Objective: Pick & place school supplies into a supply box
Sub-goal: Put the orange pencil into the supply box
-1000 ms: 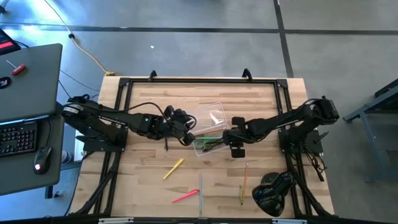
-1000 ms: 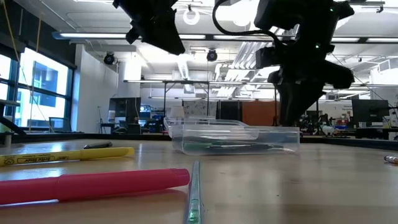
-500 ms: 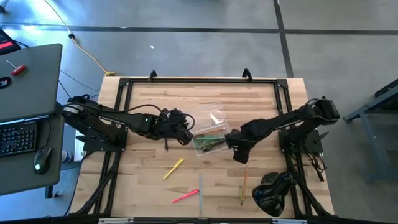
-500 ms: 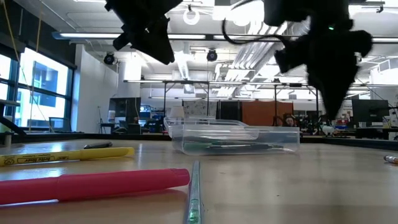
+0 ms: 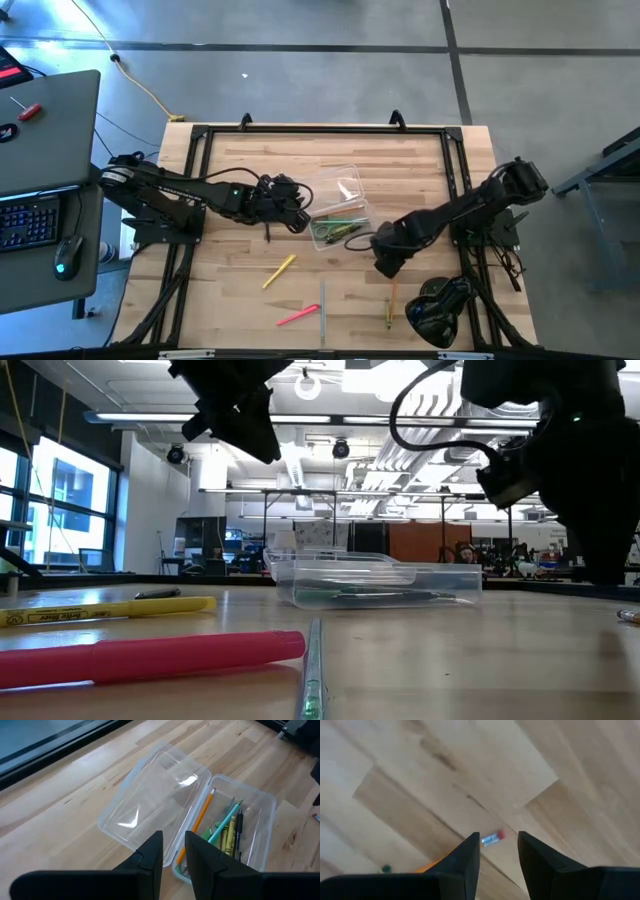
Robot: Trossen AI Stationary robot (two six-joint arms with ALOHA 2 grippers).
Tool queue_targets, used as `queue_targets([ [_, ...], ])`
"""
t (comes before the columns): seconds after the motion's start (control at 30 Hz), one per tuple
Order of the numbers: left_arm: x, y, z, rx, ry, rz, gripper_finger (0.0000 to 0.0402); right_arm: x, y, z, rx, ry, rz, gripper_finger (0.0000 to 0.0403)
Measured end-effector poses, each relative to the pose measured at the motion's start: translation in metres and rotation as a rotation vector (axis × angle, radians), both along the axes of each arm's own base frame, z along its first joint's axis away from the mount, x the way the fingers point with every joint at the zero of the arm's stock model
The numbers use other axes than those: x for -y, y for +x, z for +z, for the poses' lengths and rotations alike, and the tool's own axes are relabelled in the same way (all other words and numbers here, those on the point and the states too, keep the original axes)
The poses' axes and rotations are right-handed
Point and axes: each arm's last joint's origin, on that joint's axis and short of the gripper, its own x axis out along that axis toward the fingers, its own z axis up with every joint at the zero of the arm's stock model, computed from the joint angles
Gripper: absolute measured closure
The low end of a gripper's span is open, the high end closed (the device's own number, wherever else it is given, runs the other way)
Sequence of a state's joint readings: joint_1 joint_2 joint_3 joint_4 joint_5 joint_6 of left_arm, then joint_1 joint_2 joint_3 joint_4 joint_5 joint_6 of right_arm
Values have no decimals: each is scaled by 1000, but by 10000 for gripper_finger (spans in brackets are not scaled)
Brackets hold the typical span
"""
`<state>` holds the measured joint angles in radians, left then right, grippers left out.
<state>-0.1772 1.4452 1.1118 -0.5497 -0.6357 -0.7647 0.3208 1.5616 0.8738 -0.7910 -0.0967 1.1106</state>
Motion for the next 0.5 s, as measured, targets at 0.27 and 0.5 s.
queue_targets([
  [0.27, 0, 0, 0, 1, 0, 0, 289, -5, -2, 0, 8, -65, -119, 291],
  [0.5, 0, 0, 0, 2, -2, 2, 289, -13, -5, 0, 13, -65, -201, 291],
])
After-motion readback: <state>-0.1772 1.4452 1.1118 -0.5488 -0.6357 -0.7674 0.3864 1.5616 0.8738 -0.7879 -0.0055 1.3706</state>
